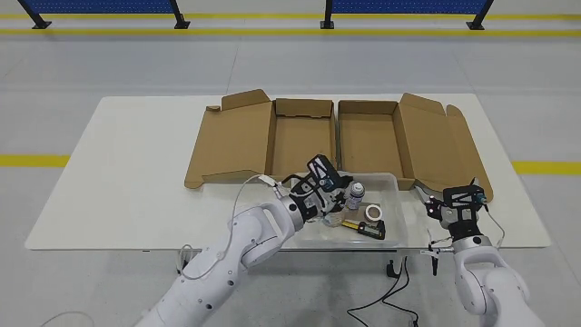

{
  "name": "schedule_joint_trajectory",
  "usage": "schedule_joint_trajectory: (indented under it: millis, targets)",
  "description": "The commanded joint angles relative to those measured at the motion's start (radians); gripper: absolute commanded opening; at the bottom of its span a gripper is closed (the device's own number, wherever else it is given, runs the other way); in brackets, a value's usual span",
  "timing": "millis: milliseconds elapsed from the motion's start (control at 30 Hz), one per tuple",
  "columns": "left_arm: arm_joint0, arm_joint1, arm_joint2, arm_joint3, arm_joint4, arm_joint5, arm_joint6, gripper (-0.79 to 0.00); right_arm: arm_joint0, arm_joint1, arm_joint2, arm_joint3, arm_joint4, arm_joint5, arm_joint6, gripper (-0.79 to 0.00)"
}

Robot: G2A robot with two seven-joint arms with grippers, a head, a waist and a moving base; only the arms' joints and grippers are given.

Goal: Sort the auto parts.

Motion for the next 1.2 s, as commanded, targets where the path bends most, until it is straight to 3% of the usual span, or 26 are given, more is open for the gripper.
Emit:
schedule_joint_trajectory:
  millis: [0,367,633,1167]
  targets:
    - [-0.005,-0.001,-0.003,-0.012,0.007,0.003,-0.014,-0.785,0.000,0.000,0.000,0.000,0.000,0.000,0.000,0.000]
    - [0.005,0.002,-0.020,-0.117,0.017,-0.014,-0.104,-0.785,0.000,0.000,0.000,0.000,0.000,0.000,0.000,0.000]
    - [0.002,-0.002,-0.026,-0.120,0.042,0.014,-0.101,-0.785,0.000,0.000,0.000,0.000,0.000,0.000,0.000,0.000]
    - [-0.205,-0.069,0.051,0.054,0.054,0.175,-0.013,-0.785,0.000,0.000,0.000,0.000,0.000,0.000,0.000,0.000]
